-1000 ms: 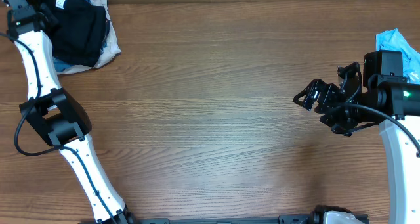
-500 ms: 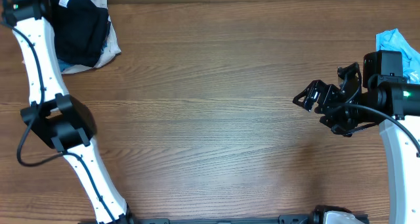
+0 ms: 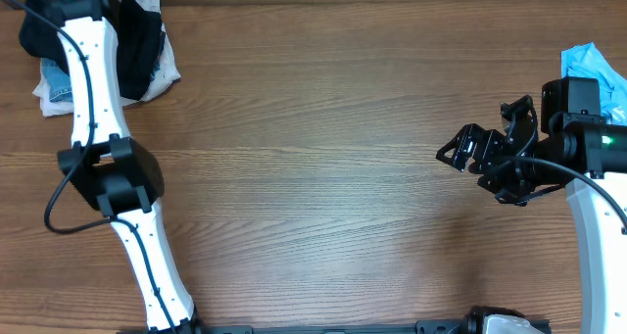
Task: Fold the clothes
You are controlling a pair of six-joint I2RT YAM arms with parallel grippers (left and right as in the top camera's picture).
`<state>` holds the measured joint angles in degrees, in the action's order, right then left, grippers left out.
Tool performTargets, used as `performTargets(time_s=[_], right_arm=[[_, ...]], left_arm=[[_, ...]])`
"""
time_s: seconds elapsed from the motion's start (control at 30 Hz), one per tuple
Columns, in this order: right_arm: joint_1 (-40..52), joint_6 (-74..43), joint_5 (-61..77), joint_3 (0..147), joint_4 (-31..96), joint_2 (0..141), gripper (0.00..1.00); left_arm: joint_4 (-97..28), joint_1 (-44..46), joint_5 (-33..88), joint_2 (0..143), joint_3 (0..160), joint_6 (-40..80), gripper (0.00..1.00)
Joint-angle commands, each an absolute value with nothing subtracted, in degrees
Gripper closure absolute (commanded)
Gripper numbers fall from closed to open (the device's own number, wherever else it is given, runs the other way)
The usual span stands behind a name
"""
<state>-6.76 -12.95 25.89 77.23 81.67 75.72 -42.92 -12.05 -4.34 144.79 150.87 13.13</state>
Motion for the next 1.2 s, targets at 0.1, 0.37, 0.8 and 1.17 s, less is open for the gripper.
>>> performTargets(time_s=[0.1,0.37,0.8,1.17], right_arm=[[-6.83,-11.92,25.52,77.21,81.17,75.66,0.00],[-6.83,-11.99,25.52,77.21,80.82,75.66,0.00],[-6.83,-15.03,25.50,77.80,76.82,71.07,0.00],[-6.83,-15.31,25.04,79.26,78.11,53.71,0.00]], left_arm=[[-43.11,-12.38,-6.37,150.69,150.54,13.30,0.49],[-43.09,-12.34,-6.37,150.30,151.55,13.30,0.20],[-45.34,-12.19,3.97,130.21,152.92,15.03,0.00],[-60.18,-12.19,25.50,110.52,152.92,15.03,0.00]])
